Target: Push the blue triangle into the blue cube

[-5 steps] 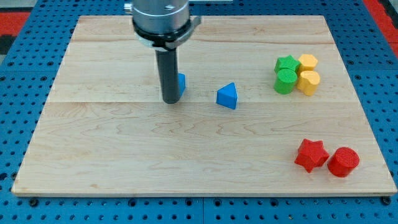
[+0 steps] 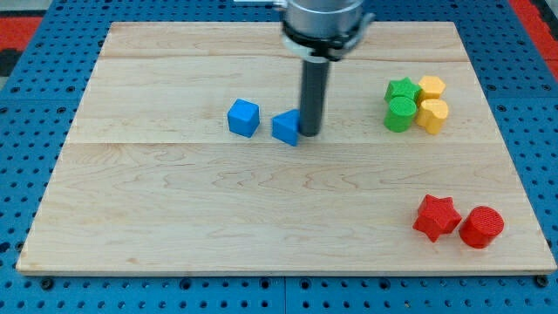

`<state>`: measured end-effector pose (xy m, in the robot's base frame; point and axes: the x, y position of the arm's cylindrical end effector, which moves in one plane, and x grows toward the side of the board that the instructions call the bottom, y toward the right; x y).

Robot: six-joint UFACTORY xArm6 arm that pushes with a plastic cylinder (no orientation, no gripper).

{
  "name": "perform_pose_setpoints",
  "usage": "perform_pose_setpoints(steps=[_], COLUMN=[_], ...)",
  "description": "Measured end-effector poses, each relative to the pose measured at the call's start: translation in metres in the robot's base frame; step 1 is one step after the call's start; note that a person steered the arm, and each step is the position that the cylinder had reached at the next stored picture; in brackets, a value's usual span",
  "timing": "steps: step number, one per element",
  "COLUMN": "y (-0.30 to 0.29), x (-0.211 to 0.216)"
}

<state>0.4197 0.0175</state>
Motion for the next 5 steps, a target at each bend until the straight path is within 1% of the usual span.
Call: perform_pose_setpoints(steps=[2,3,4,5], y=[-0.016,-0.007,0.037,0.077], x=[0.001,0.001,0.004,0.024])
